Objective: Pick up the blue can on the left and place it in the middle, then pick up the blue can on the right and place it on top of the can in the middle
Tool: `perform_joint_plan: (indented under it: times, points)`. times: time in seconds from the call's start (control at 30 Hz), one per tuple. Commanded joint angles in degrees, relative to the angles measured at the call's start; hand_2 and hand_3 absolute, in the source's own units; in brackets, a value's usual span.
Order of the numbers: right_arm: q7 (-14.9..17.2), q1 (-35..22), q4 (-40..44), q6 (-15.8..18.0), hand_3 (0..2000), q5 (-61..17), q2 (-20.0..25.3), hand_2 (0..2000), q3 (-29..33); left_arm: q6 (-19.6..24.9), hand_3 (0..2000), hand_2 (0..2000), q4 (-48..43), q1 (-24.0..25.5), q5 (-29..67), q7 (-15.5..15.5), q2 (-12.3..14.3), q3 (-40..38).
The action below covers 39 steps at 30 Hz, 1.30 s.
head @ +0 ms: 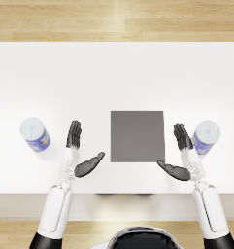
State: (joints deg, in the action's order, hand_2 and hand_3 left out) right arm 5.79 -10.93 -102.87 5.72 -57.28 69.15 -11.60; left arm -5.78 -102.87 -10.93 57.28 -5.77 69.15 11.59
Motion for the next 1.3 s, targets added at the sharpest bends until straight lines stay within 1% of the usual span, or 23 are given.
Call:
perform_joint_plan:
  times: [0.03, 0.7, 0.73, 0.8, 0.87, 0.9, 1.03, 1.13, 1.23, 1.3]
  points:
    - [0.00, 0.00, 0.00, 0.00, 0, 0.00, 0.00, 0, 0.00, 0.00, 0, 0, 0.00, 0.00, 0.00, 0.00, 0.00, 0.00]
    - [0.00, 0.00, 0.00, 0.00, 0, 0.00, 0.00, 0, 0.00, 0.00, 0, 0, 0.00, 0.00, 0.00, 0.00, 0.00, 0.00]
    - [0.00, -0.11, 0.94, 0.00, 0, 0.00, 0.06, 0, -1.72, 0.00, 0, 0, 0.94, -0.10, 0.00, 0.00, 0.06, 1.72]
    - [-2.81, -0.22, -0.78, -2.78, 0, 0.00, 0.49, 0, -0.07, 2.81, 0, 0, -1.09, -0.23, 0.00, 2.80, 0.48, -1.01]
    - [-4.26, -1.05, -2.28, -4.21, 0, 0.00, 1.23, 0, 2.69, 4.25, 0, 0, -1.97, -0.89, 0.00, 4.24, 1.06, -5.16]
    - [-4.69, -1.28, -2.70, -4.63, 0, 0.00, 1.46, 0, 4.21, 4.68, 0, 0, -1.71, -1.51, 2.51, 4.67, 1.30, -7.19]
    - [-5.50, -1.56, -3.08, -5.43, 0, -10.16, 2.00, 0, 9.34, 5.49, 0, 0, -1.11, -2.96, 12.72, 5.48, 1.44, -14.32]
    - [-5.68, -1.62, -4.15, -5.61, 0, -17.12, 2.17, 0, 14.44, 5.67, 0, 0, -1.76, -3.46, 20.40, 5.66, 1.32, -18.85]
    - [-5.74, -1.42, -4.18, -5.68, 0, -20.06, 2.42, 0, 18.52, 5.74, 0, 0, -0.74, -3.60, 24.52, 5.73, 1.45, -23.16]
    - [-5.76, -0.78, -3.31, -5.70, 0, -20.89, 2.65, 0, 19.80, 5.76, 0, 0, -0.18, -3.19, 25.68, 5.74, 1.66, -25.27]
